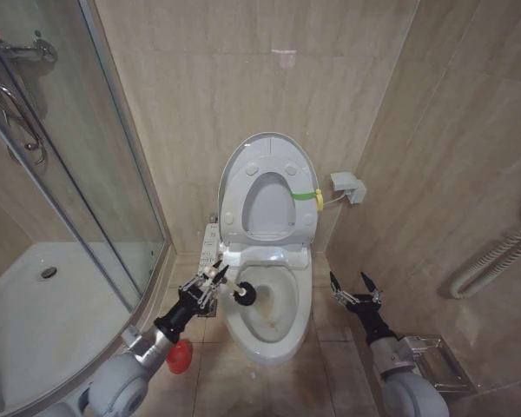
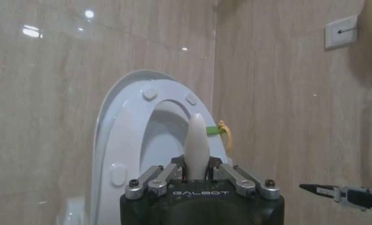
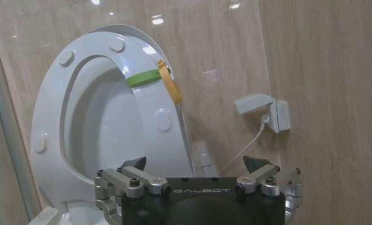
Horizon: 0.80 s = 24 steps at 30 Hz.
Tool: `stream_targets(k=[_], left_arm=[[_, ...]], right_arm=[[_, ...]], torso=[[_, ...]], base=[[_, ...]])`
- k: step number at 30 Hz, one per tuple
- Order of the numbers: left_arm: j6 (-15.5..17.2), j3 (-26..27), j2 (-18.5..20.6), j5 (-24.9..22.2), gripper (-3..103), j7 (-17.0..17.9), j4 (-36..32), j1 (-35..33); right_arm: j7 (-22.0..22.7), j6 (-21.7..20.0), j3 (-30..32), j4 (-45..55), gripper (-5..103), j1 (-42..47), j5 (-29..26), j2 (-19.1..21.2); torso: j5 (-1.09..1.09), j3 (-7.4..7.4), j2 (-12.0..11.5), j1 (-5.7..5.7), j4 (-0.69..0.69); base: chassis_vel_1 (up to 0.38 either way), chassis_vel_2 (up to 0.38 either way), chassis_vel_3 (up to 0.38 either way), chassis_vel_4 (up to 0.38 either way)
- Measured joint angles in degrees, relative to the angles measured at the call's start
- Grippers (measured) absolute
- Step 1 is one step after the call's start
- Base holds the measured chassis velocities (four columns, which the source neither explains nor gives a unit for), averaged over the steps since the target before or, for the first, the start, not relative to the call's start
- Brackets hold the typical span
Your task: Open the toilet lid, clean the toilet bowl with a toilet brush, close the toilet lid, and flush.
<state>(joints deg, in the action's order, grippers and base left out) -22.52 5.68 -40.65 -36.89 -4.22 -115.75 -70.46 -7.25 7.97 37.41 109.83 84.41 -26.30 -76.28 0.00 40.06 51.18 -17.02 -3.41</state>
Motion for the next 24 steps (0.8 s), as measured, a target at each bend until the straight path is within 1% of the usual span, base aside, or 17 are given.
stream_targets(k=[3, 4, 8, 9, 12, 13, 16, 17, 20, 21, 22, 24], left_arm=[[0.25, 2.5, 0.98, 0.05, 22, 1.06, -2.11, -2.72], [0.25, 2.5, 0.98, 0.05, 22, 1.06, -2.11, -2.72], [1.48, 7.75, 2.51, -0.19, 22, 3.45, -6.21, -8.13], [1.48, 7.75, 2.51, -0.19, 22, 3.45, -6.21, -8.13], [1.52, 14.82, 3.85, 0.11, 22, 3.68, -8.95, -14.66], [1.52, 14.82, 3.85, 0.11, 22, 3.68, -8.95, -14.66], [0.72, 20.88, 4.52, -0.42, 22, 3.67, -10.18, -20.33], [0.72, 20.88, 4.52, -0.42, 22, 3.67, -10.18, -20.33], [0.08, 25.97, 4.1, -1.21, 22, 3.84, -10.74, -24.15], [0.08, 25.97, 4.1, -1.21, 22, 3.84, -10.74, -24.15], [-0.13, 29.0, 3.46, -1.32, 22, 3.88, -11.12, -26.25], [-0.29, 33.11, 2.5, -1.43, 22, 4.2, -11.84, -29.25]], right_arm=[[0.0, 0.0, 0.0, 0.0, 100, 0.0, 0.0, 0.0], [0.0, 0.0, 0.0, 0.0, 100, 0.0, 0.0, 0.0], [0.0, 0.0, 0.0, 0.0, 100, 0.0, 0.0, 0.0], [0.0, 0.0, 0.0, 0.0, 100, 0.0, 0.0, 0.0], [0.0, 0.0, 0.0, 0.0, 100, 0.0, 0.0, 0.0], [0.0, 0.0, 0.0, 0.0, 100, 0.0, 0.0, 0.0], [0.0, 0.0, 0.0, 0.0, 100, 0.0, 0.0, 0.0], [0.0, 0.0, 0.0, 0.0, 100, 0.0, 0.0, 0.0], [0.0, 0.0, 0.0, 0.0, 100, 0.0, 0.0, 0.0], [0.0, 0.0, 0.0, 0.0, 100, 0.0, 0.0, 0.0], [0.0, 0.0, 0.0, 0.0, 100, 0.0, 0.0, 0.0], [0.0, 0.0, 0.0, 0.0, 100, 0.0, 0.0, 0.0]], torso=[[0.0, 0.0, 0.0, 0.0, 0.0], [0.0, 0.0, 0.0, 0.0, 0.0], [-0.01, 0.0, 0.0, 0.0, 0.0], [-0.01, 0.0, 0.0, 0.0, 0.0], [0.0, 0.0, 0.0, 0.0, 0.0], [0.0, 0.0, 0.0, 0.0, 0.0], [0.0, 0.0, 0.0, 0.0, 0.0], [0.0, 0.0, 0.0, 0.0, 0.0], [0.0, 0.0, 0.0, 0.0, -0.01], [0.0, 0.0, 0.0, 0.0, -0.01], [-0.01, 0.0, 0.0, 0.0, 0.0], [0.0, 0.0, 0.0, 0.0, 0.0]], base=[[0.0, 0.0, 0.0, 0.0], [0.0, 0.0, 0.0, 0.0], [0.0, 0.0, 0.0, 0.0], [0.0, 0.0, 0.0, 0.0], [0.0, 0.0, 0.0, 0.0], [0.0, 0.0, 0.0, 0.0], [0.0, 0.0, 0.0, 0.0], [0.0, 0.0, 0.0, 0.0], [0.0, 0.0, 0.0, 0.0], [0.0, 0.0, 0.0, 0.0], [0.0, 0.0, 0.0, 0.0], [0.0, 0.0, 0.0, 0.0]])
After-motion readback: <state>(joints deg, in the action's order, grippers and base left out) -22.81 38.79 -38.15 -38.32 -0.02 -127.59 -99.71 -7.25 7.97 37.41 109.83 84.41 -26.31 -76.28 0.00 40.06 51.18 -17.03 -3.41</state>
